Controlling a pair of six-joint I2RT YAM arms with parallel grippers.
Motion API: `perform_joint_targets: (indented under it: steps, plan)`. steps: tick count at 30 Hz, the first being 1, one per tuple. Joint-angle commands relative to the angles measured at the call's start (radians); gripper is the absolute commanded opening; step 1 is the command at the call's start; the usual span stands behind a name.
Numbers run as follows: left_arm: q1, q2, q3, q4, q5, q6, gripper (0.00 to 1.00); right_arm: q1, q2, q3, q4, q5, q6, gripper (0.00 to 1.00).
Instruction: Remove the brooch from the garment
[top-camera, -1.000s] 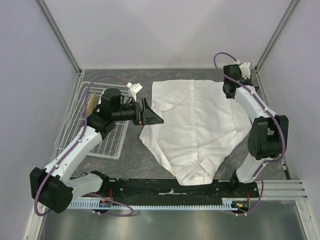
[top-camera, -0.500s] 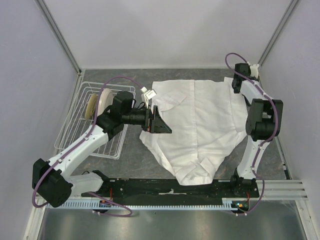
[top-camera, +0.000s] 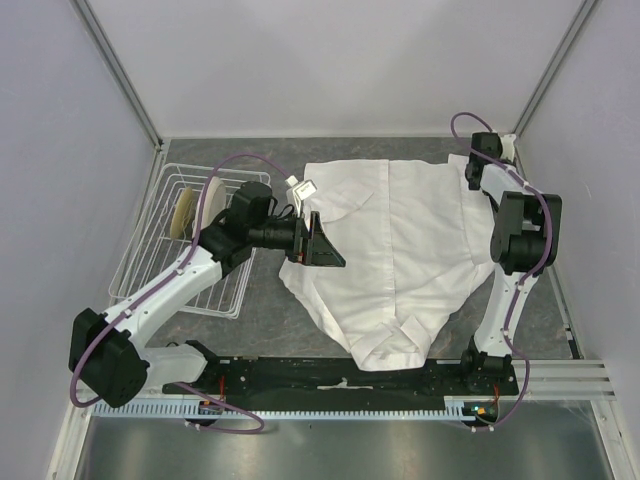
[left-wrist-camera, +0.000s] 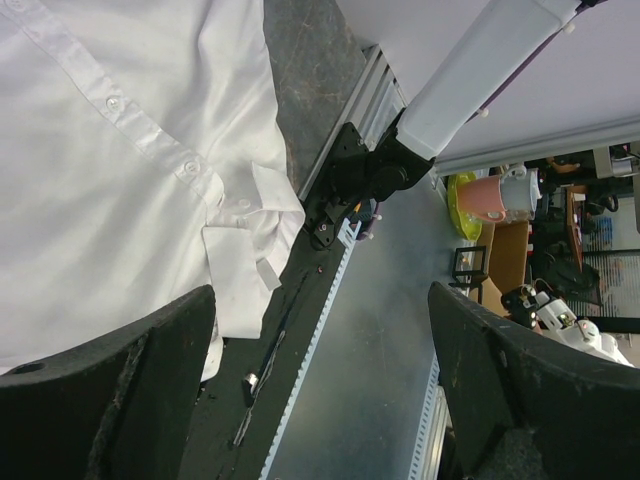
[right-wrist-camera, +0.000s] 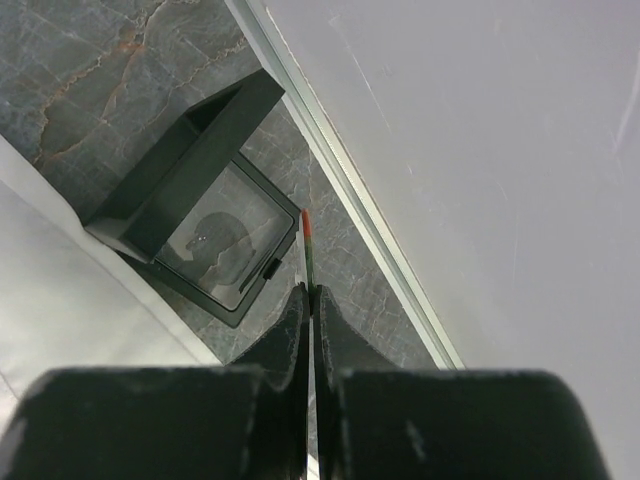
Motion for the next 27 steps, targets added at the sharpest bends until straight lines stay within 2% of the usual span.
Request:
perform_joint_targets:
  steps: [1,27]
  plan:
    - [-0.005,0.001,0.021,0.017,0.025,0.047,0.92,-0.007,0.015,0.046,0.052,-0.005,-0.011,0.01]
    - [-0.008,0.005,0.01,0.031,0.048,0.037,0.92,-0.007,0.077,0.054,0.079,0.01,-0.038,0.09]
